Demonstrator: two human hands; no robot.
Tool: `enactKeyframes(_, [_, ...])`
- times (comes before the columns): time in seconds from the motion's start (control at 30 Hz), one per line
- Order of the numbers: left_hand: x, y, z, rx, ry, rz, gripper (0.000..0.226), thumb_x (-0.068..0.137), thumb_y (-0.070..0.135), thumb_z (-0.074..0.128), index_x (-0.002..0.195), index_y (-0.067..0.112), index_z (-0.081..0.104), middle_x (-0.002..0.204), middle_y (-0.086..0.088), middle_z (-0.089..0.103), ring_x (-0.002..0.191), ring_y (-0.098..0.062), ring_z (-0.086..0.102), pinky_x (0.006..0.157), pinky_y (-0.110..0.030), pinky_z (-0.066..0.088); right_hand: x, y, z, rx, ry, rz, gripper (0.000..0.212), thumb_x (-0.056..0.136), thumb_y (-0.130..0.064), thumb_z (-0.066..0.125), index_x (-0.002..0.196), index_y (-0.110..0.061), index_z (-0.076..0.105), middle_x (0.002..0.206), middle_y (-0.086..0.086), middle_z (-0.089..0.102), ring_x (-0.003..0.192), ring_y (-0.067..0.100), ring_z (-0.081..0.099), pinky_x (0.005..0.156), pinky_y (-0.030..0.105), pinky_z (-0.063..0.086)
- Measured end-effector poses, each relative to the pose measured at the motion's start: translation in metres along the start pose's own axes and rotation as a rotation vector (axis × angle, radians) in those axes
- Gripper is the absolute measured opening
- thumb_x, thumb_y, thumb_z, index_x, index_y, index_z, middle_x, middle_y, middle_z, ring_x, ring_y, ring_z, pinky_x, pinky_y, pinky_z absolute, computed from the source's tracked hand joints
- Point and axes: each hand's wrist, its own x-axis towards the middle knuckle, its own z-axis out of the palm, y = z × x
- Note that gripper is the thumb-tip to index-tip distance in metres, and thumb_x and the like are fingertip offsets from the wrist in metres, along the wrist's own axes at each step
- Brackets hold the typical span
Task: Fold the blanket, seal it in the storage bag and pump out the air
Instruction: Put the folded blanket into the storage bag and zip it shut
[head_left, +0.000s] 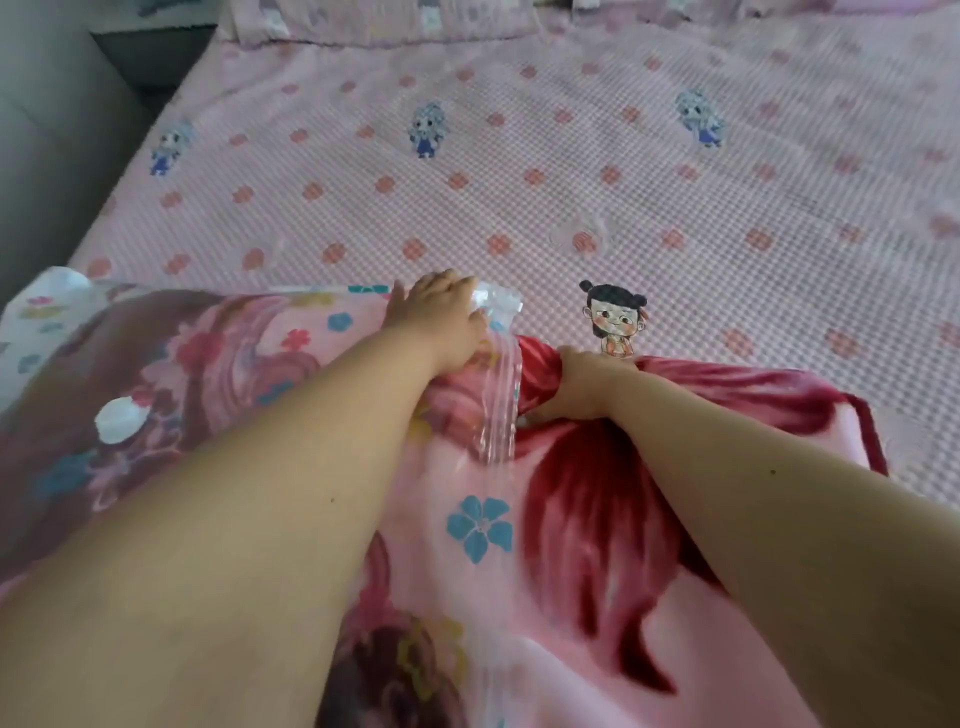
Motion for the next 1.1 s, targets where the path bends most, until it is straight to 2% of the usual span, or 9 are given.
enactKeyframes(0.17, [0.05,0.002,0.001,-0.023,-0.081,0.049,0.057,0.099,0.04,0.039,0.149,0.017,0.025,0.157,-0.004,0.025,0.143,-0.026,0.023,0.116,-0.052,0.015,0.001,0.005,0.015,0.014,0.173,-0.057,0.096,0.05,-0.082,0.068,0.119,-0.017,0.049,0.124,0.005,0.06,0.113,0.028,0.056,0.091,0.037,0.044])
enactKeyframes(0.27, [0.066,0.011,0.001,-0.011,-0.189,0.021,0.057,0.097,0.041,0.046,0.145,0.013,0.034,0.147,-0.011,0.041,0.131,-0.03,0.041,0.109,-0.041,0.032,0.003,0.007,0.019,0.039,0.222,-0.087,0.092,0.05,-0.081,0.069,0.114,-0.018,0.051,0.119,0.003,0.062,0.108,0.027,0.058,0.084,0.035,0.043])
enactKeyframes(0.33, [0.074,0.014,0.001,0.004,-0.206,0.018,0.049,0.093,0.043,0.054,0.128,0.009,0.051,0.126,-0.011,0.057,0.107,-0.029,0.055,0.086,-0.033,0.042,0.004,0.008,0.019,0.056,0.222,-0.102,0.09,0.049,-0.081,0.07,0.112,-0.019,0.051,0.116,0.001,0.063,0.105,0.025,0.059,0.08,0.034,0.043])
enactKeyframes(0.4, [0.079,0.014,-0.001,0.004,-0.195,0.044,0.031,0.091,0.037,0.06,0.103,0.008,0.061,0.102,-0.011,0.063,0.083,-0.025,0.055,0.068,-0.029,0.04,0.001,0.009,0.015,0.078,0.186,-0.127,0.083,0.048,-0.08,0.071,0.104,-0.023,0.05,0.111,-0.001,0.063,0.102,0.024,0.059,0.079,0.032,0.042])
enactKeyframes(0.5, [0.08,0.012,-0.005,-0.017,-0.172,0.09,0.026,0.091,0.026,0.062,0.07,0.014,0.054,0.078,-0.006,0.057,0.066,-0.019,0.049,0.05,-0.026,0.031,-0.006,0.018,-0.003,0.158,0.069,-0.169,0.077,0.045,-0.078,0.074,0.099,-0.029,0.049,0.103,-0.01,0.059,0.098,0.017,0.057,0.085,0.031,0.044])
enactKeyframes(0.63, [0.077,0.006,-0.002,-0.108,-0.138,0.107,0.03,0.092,0.023,0.061,0.064,0.014,0.052,0.07,-0.005,0.051,0.068,-0.02,0.048,0.052,-0.027,0.032,-0.011,0.037,-0.017,0.087,-0.043,-0.105,0.101,0.03,-0.083,0.07,0.112,-0.026,0.056,0.111,-0.008,0.062,0.102,0.017,0.059,0.096,0.039,0.047])
enactKeyframes(0.8, [0.069,0.004,-0.015,-0.096,-0.139,0.12,0.038,0.094,0.012,0.054,0.058,0.014,0.041,0.061,-0.002,0.042,0.055,-0.014,0.037,0.049,-0.028,0.028,-0.017,0.033,-0.007,-0.006,-0.003,-0.138,0.061,0.058,-0.06,0.081,0.094,-0.014,0.067,0.092,0.001,0.068,0.084,0.022,0.064,0.079,0.033,0.052])
enactKeyframes(0.93, [0.064,-0.005,-0.029,0.003,-0.159,0.116,0.035,0.094,0.014,0.055,0.061,0.013,0.044,0.066,-0.003,0.046,0.06,-0.016,0.042,0.053,-0.029,0.03,-0.029,0.029,-0.008,-0.03,0.085,-0.132,0.055,0.061,-0.055,0.081,0.096,-0.016,0.067,0.095,0.0,0.068,0.087,0.022,0.064,0.076,0.03,0.05])
enactKeyframes(1.1, [0.06,-0.009,-0.033,-0.091,-0.128,0.116,0.043,0.095,0.019,0.056,0.055,0.014,0.04,0.061,-0.001,0.042,0.06,-0.018,0.041,0.052,-0.028,0.028,-0.035,0.027,-0.003,-0.054,0.192,-0.142,0.047,0.064,-0.053,0.079,0.093,-0.019,0.063,0.097,-0.001,0.066,0.093,0.024,0.063,0.072,0.029,0.044])
